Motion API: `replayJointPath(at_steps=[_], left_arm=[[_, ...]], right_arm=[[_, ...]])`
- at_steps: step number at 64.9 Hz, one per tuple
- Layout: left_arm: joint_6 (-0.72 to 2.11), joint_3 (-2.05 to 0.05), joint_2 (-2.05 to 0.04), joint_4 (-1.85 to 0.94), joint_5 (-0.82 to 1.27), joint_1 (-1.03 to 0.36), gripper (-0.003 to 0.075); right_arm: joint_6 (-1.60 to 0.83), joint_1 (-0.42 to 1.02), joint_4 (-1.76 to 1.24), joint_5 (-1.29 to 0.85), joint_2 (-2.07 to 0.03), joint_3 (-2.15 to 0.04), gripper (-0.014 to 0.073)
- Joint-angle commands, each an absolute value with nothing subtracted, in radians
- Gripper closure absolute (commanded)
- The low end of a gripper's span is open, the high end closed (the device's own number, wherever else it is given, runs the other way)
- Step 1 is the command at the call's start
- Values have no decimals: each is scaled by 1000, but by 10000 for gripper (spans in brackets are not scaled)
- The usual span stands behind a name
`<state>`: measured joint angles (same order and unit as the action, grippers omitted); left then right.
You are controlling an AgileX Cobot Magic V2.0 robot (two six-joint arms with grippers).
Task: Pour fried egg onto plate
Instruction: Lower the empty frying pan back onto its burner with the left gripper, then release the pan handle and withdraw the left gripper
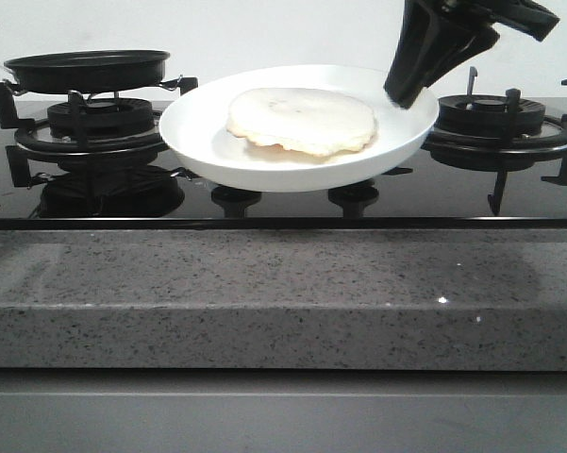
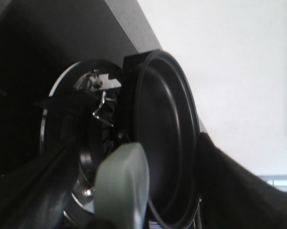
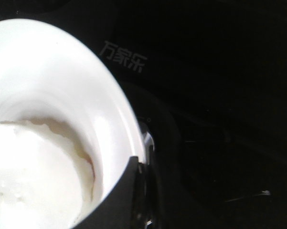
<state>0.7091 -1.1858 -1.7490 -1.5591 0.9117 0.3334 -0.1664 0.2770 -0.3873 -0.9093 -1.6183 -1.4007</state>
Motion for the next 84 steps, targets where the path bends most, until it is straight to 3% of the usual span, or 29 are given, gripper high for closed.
replayJointPath(at_steps=[1,17,27,52,73,84], left_arm=[[713,-1215,-1701,-1567,979,334,196],[715,-1215,-1701,-1425,1073,334,199],[715,-1215,-1692,-1411,1109,334,273],[722,-1215,-1683,-1372,1222,334,731],[715,-1215,-1586,-1316,1197,333,740],[609,-1215,-1452,-1082,1012,290,740]], right_arm=[[-173,276,-426,-872,-1570,-1428,655],[-173,276,-426,-872,-1570,-1428,655],[-173,276,-426,-872,-1570,-1428,655],[-173,276,-426,-872,-1570,-1428,655],[-173,276,-426,-872,-1570,-1428,655],[-173,276,-426,-872,-1570,-1428,655]])
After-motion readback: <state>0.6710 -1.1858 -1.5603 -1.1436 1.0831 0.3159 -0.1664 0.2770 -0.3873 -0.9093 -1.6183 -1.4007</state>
